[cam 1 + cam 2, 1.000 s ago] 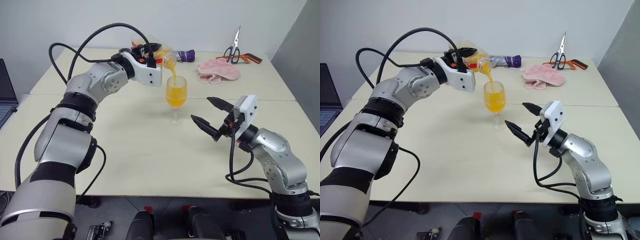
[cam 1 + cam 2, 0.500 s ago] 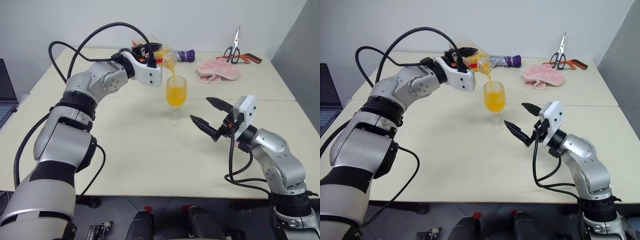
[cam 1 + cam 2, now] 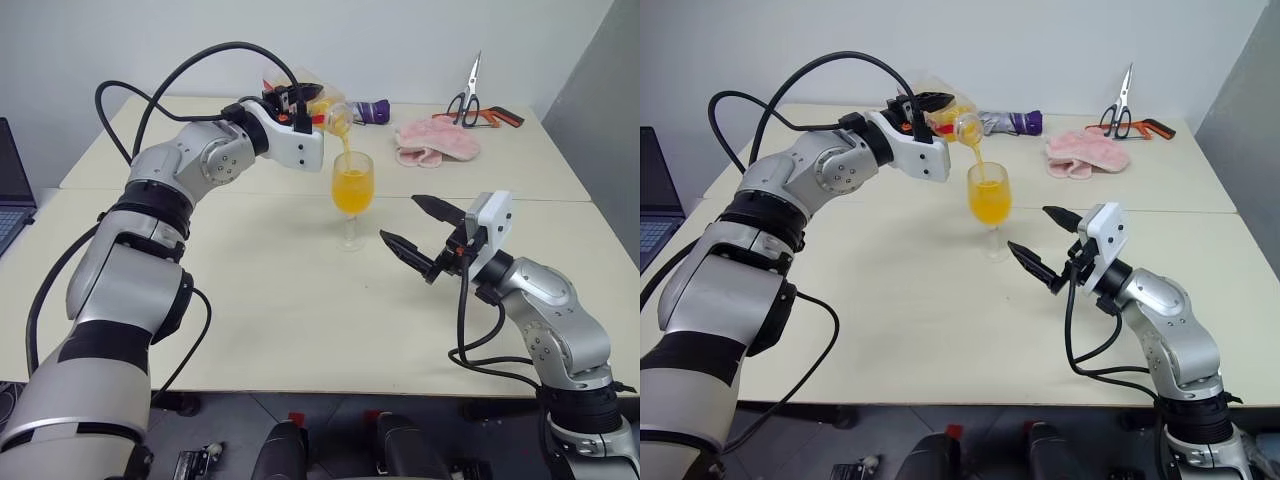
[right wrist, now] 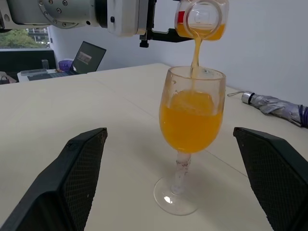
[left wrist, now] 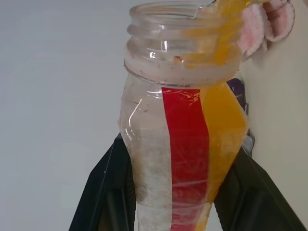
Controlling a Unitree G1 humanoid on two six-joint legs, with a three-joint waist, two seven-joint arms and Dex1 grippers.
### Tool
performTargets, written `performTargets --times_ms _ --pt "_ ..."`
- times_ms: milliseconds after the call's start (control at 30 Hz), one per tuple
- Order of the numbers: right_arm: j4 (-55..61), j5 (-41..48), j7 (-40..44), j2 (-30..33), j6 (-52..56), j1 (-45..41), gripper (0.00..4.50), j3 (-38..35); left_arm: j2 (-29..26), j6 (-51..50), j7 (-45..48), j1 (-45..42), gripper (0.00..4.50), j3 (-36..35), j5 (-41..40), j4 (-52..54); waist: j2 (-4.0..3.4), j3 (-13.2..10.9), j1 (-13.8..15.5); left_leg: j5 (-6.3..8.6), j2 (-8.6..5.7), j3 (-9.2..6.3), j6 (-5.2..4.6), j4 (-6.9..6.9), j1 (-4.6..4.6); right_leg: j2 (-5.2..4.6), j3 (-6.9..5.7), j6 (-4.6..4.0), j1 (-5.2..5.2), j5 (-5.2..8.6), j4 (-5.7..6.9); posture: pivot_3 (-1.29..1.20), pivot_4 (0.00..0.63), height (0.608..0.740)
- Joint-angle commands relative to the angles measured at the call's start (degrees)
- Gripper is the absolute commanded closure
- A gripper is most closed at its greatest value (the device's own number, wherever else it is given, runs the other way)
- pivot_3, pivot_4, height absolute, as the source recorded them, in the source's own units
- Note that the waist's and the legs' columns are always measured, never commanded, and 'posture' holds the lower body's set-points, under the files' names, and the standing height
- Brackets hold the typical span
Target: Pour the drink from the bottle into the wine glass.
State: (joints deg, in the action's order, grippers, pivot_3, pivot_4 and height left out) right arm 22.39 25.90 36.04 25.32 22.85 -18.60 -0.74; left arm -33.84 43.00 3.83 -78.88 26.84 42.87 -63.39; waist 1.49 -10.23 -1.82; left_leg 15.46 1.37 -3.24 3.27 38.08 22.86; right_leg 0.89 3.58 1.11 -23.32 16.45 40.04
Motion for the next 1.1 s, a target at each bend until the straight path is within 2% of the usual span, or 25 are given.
performTargets --times_ms 33,600,967,1100 --pt "3.0 0.5 0.1 0.1 -0.9 0.0 0.00 -0.3 -1.0 0.3 -1.3 -2.4 2.83 -0.5 -0.2 0.8 0.00 0.0 0.0 0.00 0.00 0.00 0.00 0.00 0.00 0.00 0.00 0.00 0.00 0.00 0.00 0.00 0.150 0.740" --pt "3.0 0.3 0.1 0.0 -1.0 -0.2 0.00 0.2 0.4 -1.6 0.3 -1.2 2.83 -1.8 -2.6 -0.4 0.00 0.0 0.0 0.00 0.00 0.00 0.00 0.01 -0.01 0.00 0.00 0.00 0.00 0.00 0.02 0.00 0.150 0.740" --pt "3.1 0.2 0.1 -0.2 -1.3 0.0 0.00 0.5 2.5 -5.5 6.3 0.4 2.83 -6.4 -10.8 -1.0 0.00 0.0 0.0 0.00 -0.01 0.01 0.00 0.02 -0.01 0.00 0.01 0.00 0.00 0.00 0.04 0.00 0.150 0.740" --pt "3.1 -0.1 0.4 0.0 -1.5 -0.1 0.00 0.7 3.9 -7.4 10.6 1.5 2.83 -9.7 -16.1 -0.4 0.00 0.0 0.0 0.00 -0.01 0.00 0.00 0.04 -0.01 -0.01 0.00 0.00 0.00 0.00 0.04 0.00 0.150 0.740"
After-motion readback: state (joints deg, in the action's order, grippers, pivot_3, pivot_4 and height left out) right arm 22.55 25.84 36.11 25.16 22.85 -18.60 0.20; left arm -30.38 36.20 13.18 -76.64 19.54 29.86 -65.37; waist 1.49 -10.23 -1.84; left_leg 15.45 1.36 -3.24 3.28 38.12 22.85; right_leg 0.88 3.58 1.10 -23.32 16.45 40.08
